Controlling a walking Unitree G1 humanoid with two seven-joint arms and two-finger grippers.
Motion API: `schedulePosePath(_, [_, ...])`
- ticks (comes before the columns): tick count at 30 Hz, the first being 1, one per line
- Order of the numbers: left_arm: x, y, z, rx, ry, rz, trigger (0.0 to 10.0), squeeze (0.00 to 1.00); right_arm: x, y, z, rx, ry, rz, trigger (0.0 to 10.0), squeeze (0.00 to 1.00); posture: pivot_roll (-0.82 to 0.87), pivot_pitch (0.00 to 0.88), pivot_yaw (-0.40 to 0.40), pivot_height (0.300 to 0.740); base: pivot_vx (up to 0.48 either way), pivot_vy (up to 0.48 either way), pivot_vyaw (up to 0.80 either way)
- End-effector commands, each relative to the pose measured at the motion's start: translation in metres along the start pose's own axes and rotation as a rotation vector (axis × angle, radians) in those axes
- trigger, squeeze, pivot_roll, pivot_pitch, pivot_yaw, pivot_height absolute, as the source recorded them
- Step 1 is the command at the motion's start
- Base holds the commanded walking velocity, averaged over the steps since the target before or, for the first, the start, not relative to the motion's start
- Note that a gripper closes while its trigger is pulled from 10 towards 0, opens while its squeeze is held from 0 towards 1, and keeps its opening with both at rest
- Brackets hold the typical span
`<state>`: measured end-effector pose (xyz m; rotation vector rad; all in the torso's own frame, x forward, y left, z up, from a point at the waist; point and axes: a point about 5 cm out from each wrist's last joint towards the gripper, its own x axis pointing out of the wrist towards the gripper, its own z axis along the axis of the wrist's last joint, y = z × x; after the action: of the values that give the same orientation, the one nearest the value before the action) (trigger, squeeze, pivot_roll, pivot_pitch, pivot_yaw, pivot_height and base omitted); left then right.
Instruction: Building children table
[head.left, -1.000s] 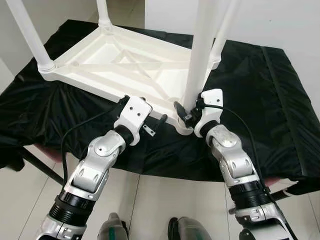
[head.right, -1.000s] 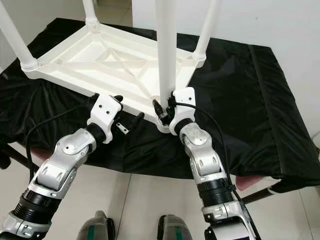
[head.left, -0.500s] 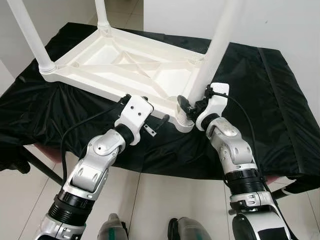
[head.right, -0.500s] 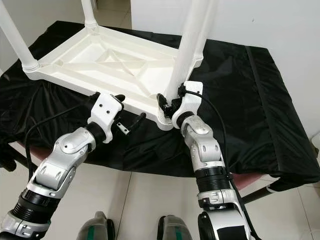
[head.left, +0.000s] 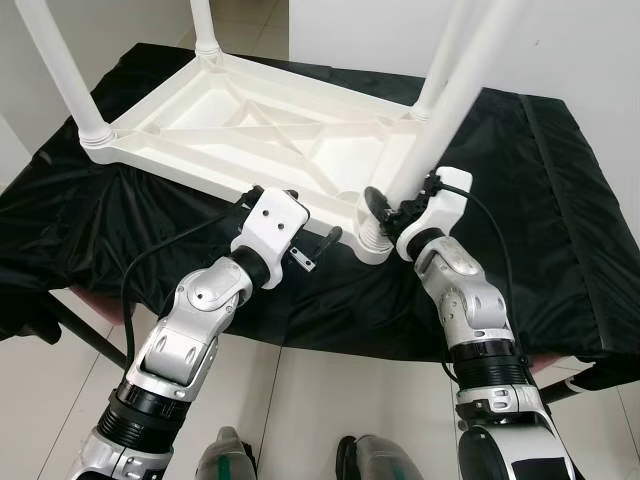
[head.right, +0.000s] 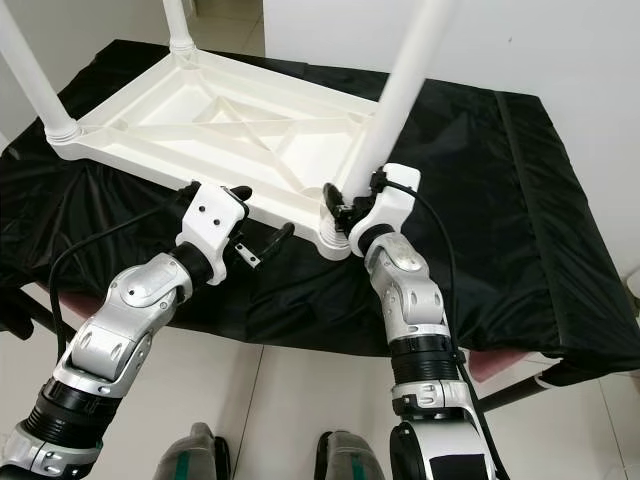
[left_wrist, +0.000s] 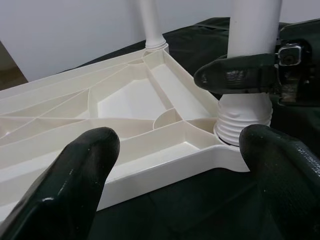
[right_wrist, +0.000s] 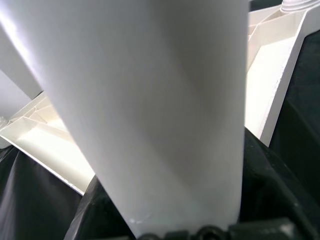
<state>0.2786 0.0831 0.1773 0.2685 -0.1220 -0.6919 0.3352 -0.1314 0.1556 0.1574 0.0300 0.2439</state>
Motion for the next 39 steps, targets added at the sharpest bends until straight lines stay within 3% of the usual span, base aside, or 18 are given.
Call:
schedulePosePath(1, [-0.002, -0.001, -0.001, -0.005, 0.012, -0.006, 10.0, 0.00, -0.008, -0.013, -0.022, -0.039, 0.091, -0.062, 10.0, 0.00, -0.02, 0.073, -0.014, 0.740, 0.000, 0.000, 0.00])
schedulePosePath(3, [-0.002, -0.001, -0.002, -0.005, 0.014, -0.007, 10.0, 0.00, -0.011, -0.002, -0.021, -0.126, 0.061, 0.007, 10.0, 0.00, -0.02, 0.074, -0.012, 0.740, 0.000, 0.000, 0.00])
schedulePosePath(6, [-0.002, -0.001, -0.001, -0.005, 0.015, -0.008, 10.0, 0.00, -0.012, 0.005, -0.022, -0.159, 0.062, 0.047, 10.0, 0.00, -0.02, 0.075, -0.013, 0.740, 0.000, 0.000, 0.00])
schedulePosePath(14, [-0.003, -0.001, 0.000, -0.010, 0.014, -0.004, 10.0, 0.00, -0.008, 0.006, -0.025, -0.160, 0.096, 0.040, 10.0, 0.00, -0.02, 0.077, -0.015, 0.740, 0.000, 0.000, 0.00])
schedulePosePath(25, [-0.004, -0.001, 0.000, -0.020, 0.012, 0.004, 10.0, 0.00, 0.003, 0.010, -0.024, -0.232, 0.122, 0.057, 10.0, 0.00, -0.01, 0.073, -0.020, 0.740, 0.000, 0.000, 0.00])
schedulePosePath(39, [-0.005, 0.000, 0.002, -0.026, 0.009, 0.013, 10.0, 0.00, 0.012, 0.031, -0.021, -0.338, 0.101, 0.129, 10.0, 0.00, -0.01, 0.077, -0.024, 0.740, 0.000, 0.000, 0.00])
